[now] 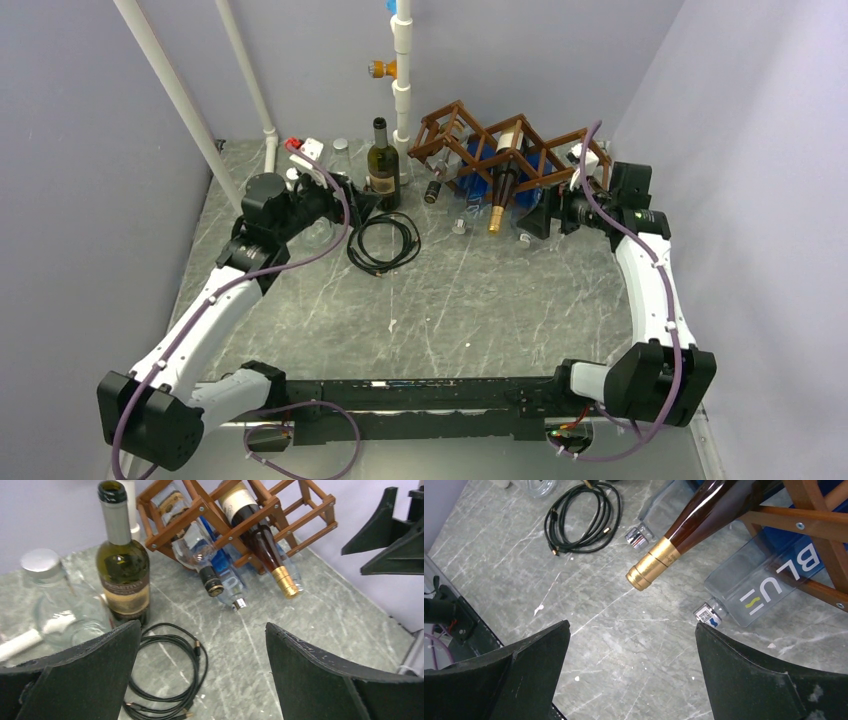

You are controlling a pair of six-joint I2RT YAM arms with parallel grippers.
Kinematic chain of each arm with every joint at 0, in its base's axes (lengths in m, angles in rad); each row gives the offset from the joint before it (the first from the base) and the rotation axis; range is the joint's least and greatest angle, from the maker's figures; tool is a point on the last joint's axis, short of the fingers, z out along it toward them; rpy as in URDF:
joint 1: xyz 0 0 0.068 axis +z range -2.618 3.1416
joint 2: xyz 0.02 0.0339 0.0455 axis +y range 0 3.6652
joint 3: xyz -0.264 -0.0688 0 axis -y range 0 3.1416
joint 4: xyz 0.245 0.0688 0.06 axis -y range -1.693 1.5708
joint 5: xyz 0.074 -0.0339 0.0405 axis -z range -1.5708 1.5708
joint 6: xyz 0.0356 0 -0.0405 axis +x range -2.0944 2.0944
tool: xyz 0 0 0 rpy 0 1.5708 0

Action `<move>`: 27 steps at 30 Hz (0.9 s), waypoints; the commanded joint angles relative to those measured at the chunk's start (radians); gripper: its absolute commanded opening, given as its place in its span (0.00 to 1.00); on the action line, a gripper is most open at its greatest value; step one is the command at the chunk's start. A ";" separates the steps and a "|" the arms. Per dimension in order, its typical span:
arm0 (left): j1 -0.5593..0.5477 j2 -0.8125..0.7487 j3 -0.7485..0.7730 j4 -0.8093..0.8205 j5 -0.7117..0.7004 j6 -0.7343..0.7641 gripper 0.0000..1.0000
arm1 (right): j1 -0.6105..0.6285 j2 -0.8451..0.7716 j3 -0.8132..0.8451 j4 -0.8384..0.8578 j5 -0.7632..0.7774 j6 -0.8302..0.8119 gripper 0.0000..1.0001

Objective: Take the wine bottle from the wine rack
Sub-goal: Pick up the wine bottle from the wine rack.

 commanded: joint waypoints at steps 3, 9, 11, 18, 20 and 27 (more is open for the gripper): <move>0.004 0.086 0.011 0.068 0.122 -0.173 1.00 | 0.023 0.002 0.006 0.147 0.058 0.157 0.98; 0.004 0.144 0.043 0.046 0.183 -0.226 0.99 | 0.085 0.009 -0.034 0.227 0.213 0.345 0.98; 0.004 0.151 0.032 0.072 0.193 -0.251 1.00 | 0.097 0.018 -0.043 0.250 0.293 0.412 0.98; 0.004 0.193 0.056 0.032 0.226 -0.357 0.99 | 0.128 0.058 -0.070 0.309 0.394 0.564 0.99; 0.004 0.183 0.033 0.044 0.224 -0.395 1.00 | 0.139 0.079 -0.083 0.336 0.403 0.598 0.99; 0.000 0.114 -0.062 0.087 0.200 -0.468 1.00 | 0.191 0.134 -0.114 0.452 0.456 0.648 0.98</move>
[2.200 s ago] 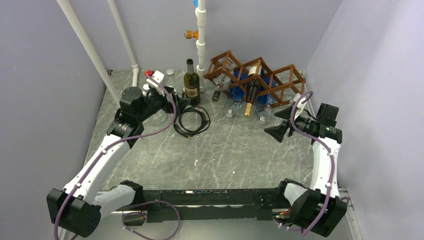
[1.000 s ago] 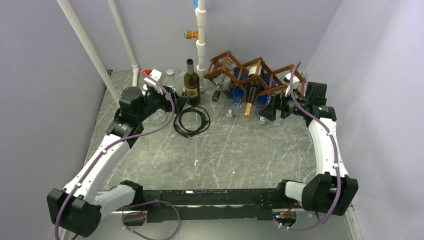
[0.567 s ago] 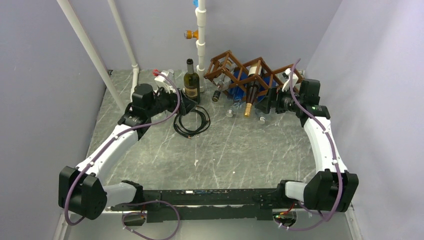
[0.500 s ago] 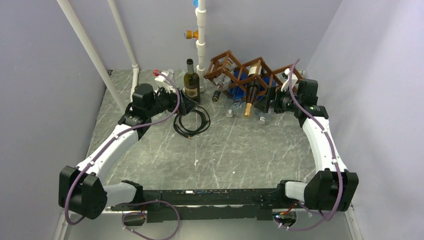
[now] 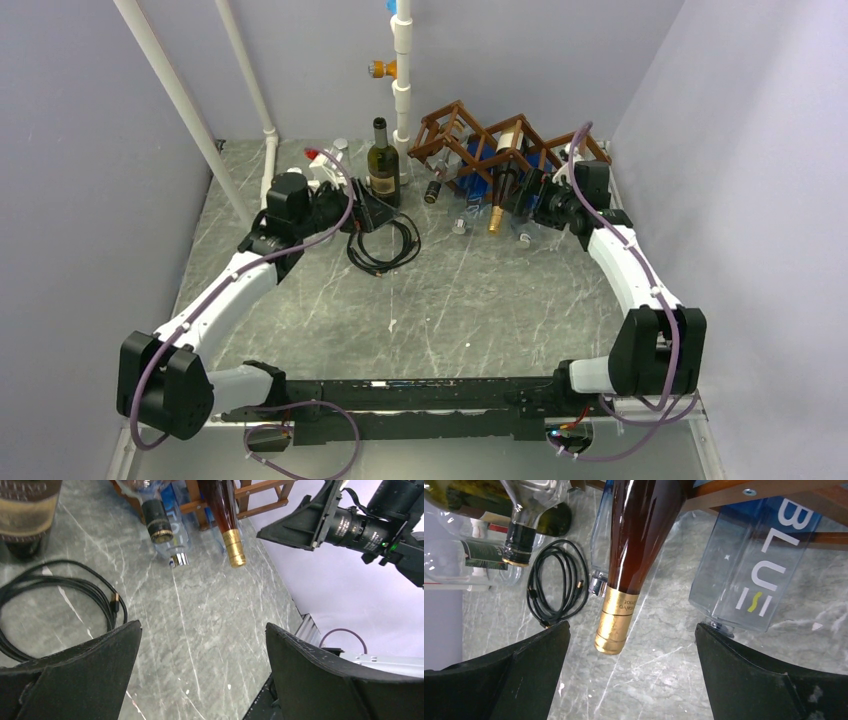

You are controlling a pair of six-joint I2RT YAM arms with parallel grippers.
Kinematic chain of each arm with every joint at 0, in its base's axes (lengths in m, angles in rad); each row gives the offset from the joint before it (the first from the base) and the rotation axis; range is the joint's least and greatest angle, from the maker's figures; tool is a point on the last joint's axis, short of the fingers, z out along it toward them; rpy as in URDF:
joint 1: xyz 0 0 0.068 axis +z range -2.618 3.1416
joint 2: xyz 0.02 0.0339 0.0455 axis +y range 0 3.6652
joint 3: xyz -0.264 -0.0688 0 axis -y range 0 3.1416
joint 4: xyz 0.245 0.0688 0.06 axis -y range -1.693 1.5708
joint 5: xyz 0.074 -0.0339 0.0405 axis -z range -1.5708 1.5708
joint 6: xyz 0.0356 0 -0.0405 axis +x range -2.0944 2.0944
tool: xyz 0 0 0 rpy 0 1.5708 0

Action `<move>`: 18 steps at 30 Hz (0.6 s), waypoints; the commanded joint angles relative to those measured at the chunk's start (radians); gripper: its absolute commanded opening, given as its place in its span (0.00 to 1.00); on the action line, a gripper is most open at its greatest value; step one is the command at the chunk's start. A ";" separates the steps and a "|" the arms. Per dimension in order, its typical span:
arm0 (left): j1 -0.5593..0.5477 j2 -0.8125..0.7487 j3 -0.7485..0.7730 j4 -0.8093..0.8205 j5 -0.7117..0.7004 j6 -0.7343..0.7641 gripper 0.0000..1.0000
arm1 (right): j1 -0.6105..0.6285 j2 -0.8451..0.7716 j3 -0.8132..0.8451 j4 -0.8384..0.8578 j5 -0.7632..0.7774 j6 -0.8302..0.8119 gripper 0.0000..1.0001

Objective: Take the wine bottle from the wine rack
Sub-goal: Pick up the wine bottle from the wine rack.

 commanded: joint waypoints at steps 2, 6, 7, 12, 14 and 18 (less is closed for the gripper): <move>-0.010 -0.059 -0.054 0.074 0.003 -0.099 0.99 | 0.039 0.028 -0.020 0.160 0.080 0.084 0.98; -0.041 -0.063 -0.079 0.091 -0.021 -0.133 0.99 | 0.059 0.075 -0.023 0.218 0.104 0.119 0.97; -0.049 -0.064 -0.091 0.107 -0.025 -0.144 1.00 | 0.065 0.094 -0.018 0.230 0.096 0.120 0.96; -0.111 -0.042 -0.133 0.225 -0.043 -0.185 0.99 | 0.075 0.123 -0.015 0.265 0.098 0.125 0.95; -0.150 -0.015 -0.123 0.265 -0.060 -0.171 1.00 | 0.074 0.098 -0.044 0.291 0.115 0.114 0.95; -0.209 0.088 -0.063 0.320 -0.059 -0.162 0.99 | 0.068 0.081 -0.081 0.328 0.092 0.140 0.96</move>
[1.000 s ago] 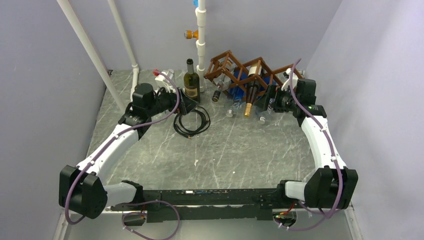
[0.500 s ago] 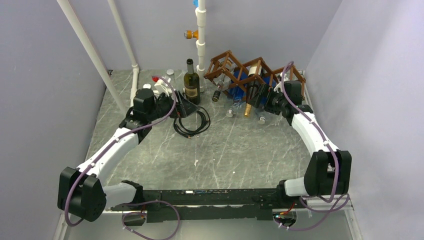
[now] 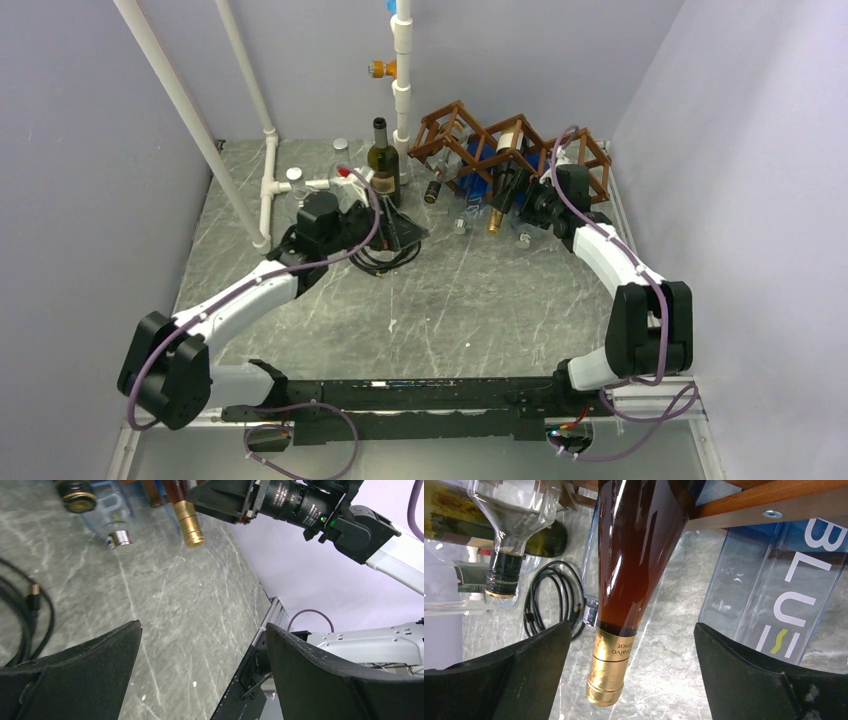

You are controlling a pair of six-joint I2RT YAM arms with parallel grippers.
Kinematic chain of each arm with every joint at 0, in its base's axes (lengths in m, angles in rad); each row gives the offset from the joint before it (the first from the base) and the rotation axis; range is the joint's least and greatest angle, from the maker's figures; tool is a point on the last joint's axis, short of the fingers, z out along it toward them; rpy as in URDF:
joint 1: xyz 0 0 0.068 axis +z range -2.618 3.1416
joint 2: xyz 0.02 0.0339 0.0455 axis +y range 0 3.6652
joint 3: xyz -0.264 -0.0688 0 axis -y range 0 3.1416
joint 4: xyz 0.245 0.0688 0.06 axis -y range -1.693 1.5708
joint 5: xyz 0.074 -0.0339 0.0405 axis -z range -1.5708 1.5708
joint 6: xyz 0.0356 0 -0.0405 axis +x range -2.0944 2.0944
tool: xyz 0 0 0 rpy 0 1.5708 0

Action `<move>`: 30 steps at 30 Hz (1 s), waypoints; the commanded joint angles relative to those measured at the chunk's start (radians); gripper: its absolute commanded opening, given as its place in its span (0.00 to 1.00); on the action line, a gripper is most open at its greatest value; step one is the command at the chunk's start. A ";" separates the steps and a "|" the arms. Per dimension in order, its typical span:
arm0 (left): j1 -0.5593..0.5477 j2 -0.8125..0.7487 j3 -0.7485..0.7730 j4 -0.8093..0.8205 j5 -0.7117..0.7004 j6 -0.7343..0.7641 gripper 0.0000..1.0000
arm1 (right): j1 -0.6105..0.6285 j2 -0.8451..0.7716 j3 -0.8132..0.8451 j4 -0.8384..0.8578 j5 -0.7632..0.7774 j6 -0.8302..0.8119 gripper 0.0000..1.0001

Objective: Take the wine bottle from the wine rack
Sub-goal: Pick up the wine bottle from the wine rack.

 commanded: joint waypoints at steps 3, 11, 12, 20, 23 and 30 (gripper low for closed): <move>-0.068 0.172 0.125 0.188 0.011 -0.020 0.99 | -0.005 -0.012 0.004 0.088 -0.022 0.042 0.95; -0.104 0.331 0.229 0.211 -0.002 -0.024 1.00 | 0.007 0.064 0.057 0.111 0.009 0.115 0.93; -0.104 0.332 0.223 0.213 -0.004 -0.027 0.99 | 0.007 0.069 0.059 0.127 0.028 0.125 0.92; -0.106 0.288 0.130 0.233 -0.022 -0.027 0.99 | 0.010 0.107 0.068 0.206 0.058 0.158 0.81; -0.105 0.270 0.102 0.242 -0.025 -0.026 1.00 | 0.014 0.121 0.065 0.223 0.049 0.167 0.78; -0.106 0.230 0.052 0.231 -0.040 -0.013 0.99 | 0.022 0.139 0.045 0.271 0.024 0.181 0.71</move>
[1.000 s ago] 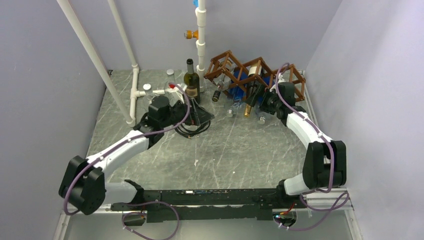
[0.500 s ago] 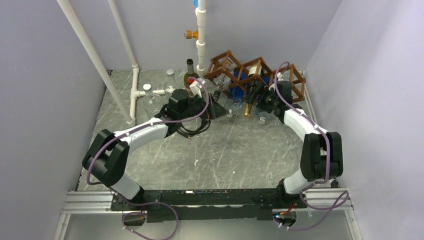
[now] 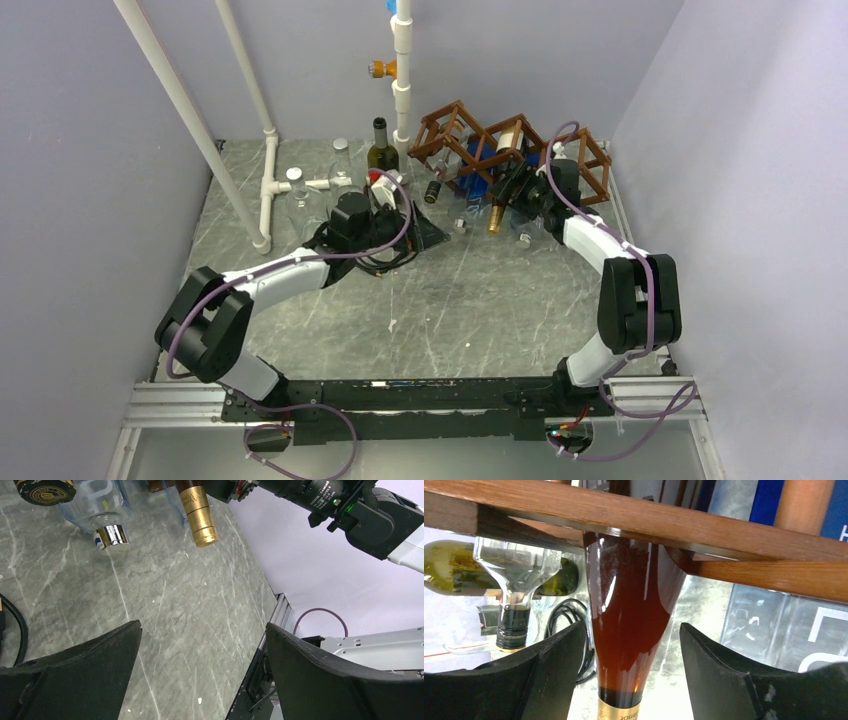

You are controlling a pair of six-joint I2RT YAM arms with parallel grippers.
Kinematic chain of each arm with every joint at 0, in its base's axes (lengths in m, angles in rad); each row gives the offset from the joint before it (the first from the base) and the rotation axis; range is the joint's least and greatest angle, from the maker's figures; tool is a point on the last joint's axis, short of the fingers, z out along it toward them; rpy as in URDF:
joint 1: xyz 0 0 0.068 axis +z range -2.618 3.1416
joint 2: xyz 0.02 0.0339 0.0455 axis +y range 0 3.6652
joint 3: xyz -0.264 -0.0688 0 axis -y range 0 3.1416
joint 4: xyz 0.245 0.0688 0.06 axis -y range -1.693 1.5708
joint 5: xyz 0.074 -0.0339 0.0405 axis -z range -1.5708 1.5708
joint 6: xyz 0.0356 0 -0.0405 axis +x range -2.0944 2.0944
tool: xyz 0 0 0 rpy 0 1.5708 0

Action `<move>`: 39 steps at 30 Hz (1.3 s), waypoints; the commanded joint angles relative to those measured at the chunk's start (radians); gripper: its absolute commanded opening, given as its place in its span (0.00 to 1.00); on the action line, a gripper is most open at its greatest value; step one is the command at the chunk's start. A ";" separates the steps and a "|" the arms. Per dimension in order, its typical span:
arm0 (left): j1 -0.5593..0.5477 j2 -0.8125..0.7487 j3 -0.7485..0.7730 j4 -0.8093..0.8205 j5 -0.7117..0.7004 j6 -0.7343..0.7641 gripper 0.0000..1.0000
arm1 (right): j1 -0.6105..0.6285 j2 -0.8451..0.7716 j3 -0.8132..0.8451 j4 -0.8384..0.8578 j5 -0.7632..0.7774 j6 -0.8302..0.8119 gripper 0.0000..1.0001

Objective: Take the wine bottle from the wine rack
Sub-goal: Pick up the wine bottle from the wine rack.

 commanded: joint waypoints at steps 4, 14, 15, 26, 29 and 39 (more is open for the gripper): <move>-0.004 -0.091 -0.036 0.034 -0.029 0.020 0.99 | 0.010 0.009 0.006 0.122 -0.046 0.041 0.66; -0.004 -0.133 -0.054 0.011 -0.049 0.030 1.00 | 0.016 0.032 -0.005 0.129 -0.052 0.076 0.65; -0.004 -0.135 -0.054 0.010 -0.050 0.029 1.00 | 0.018 0.035 -0.004 0.127 -0.050 0.077 0.65; -0.004 -0.154 -0.058 -0.008 -0.055 0.033 0.99 | 0.026 0.059 -0.006 0.128 -0.042 0.080 0.65; -0.004 -0.164 -0.063 -0.018 -0.061 0.039 1.00 | 0.029 0.063 -0.009 0.130 -0.038 0.079 0.64; -0.004 -0.175 -0.073 -0.020 -0.067 0.037 1.00 | 0.042 0.067 -0.025 0.151 -0.017 0.094 0.63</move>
